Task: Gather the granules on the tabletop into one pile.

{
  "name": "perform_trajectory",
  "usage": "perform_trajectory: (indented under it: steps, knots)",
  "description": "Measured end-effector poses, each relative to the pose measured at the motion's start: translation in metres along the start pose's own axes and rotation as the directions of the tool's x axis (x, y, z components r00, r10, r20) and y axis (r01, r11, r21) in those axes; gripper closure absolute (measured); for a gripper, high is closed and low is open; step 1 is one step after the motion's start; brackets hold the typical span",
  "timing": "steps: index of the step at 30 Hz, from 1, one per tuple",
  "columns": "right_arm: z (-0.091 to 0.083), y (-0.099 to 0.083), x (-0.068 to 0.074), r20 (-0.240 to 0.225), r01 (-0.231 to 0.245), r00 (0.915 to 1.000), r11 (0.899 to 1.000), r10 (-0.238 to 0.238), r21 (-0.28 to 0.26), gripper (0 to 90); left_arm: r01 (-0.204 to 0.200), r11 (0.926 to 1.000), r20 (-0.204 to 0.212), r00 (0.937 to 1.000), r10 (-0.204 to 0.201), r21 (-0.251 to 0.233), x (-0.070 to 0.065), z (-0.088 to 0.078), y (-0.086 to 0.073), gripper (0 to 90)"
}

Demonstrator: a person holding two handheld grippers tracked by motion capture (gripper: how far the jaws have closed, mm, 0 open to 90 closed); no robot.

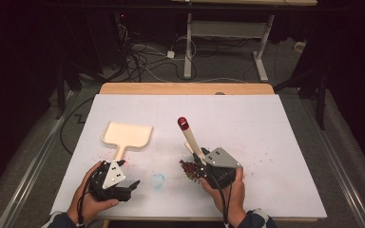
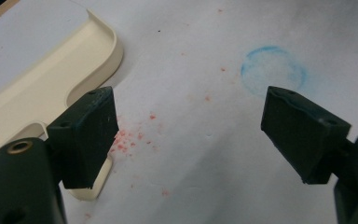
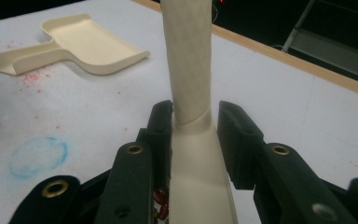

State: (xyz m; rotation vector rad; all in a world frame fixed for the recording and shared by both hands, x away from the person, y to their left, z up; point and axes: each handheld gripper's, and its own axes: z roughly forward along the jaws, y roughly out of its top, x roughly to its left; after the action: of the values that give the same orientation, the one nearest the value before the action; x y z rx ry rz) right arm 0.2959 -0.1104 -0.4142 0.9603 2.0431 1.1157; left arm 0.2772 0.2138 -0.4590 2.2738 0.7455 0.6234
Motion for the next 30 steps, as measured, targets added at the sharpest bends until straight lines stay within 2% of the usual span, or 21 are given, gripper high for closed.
perform_trajectory:
  steps: [6,12,13,19,23,25,30]
  knots:
    - [-0.003,0.001,-0.004,-0.022,-0.010,0.9997,0.999,0.009,-0.039,67.8,-0.004,1.0000,-0.002,1.0000,0.004,0.001,0.000,-0.001,0.000,17.9]
    - [-0.015,0.004,-0.025,-0.017,-0.028,0.9995,0.996,0.026,-0.081,67.9,-0.005,1.0000,-0.003,1.0000,0.005,-0.001,0.001,-0.002,-0.001,17.9]
    - [-0.019,0.004,-0.028,-0.020,-0.039,0.9991,0.996,0.037,-0.079,67.9,-0.005,1.0000,-0.003,1.0000,0.005,-0.001,0.001,-0.002,-0.001,17.9]
    - [-0.045,-0.009,-0.051,-0.032,-0.023,0.9993,0.996,0.021,-0.084,67.9,-0.006,1.0000,0.000,1.0000,0.006,-0.001,0.000,-0.002,0.000,17.9]
    - [-0.056,-0.023,-0.065,-0.070,-0.071,0.9953,0.996,0.067,-0.053,67.8,-0.012,0.9999,0.002,0.9999,0.012,0.006,-0.001,-0.001,0.000,17.9]
    - [-0.060,-0.029,-0.068,-0.093,-0.084,0.9924,0.996,0.080,-0.031,67.9,-0.011,0.9999,-0.001,0.9999,0.011,0.006,-0.001,-0.001,0.000,17.9]
    - [-0.075,-0.036,-0.065,-0.105,-0.059,0.9929,0.998,0.056,-0.021,67.9,-0.009,0.9999,0.001,1.0000,0.009,0.009,-0.001,-0.001,0.000,17.9]
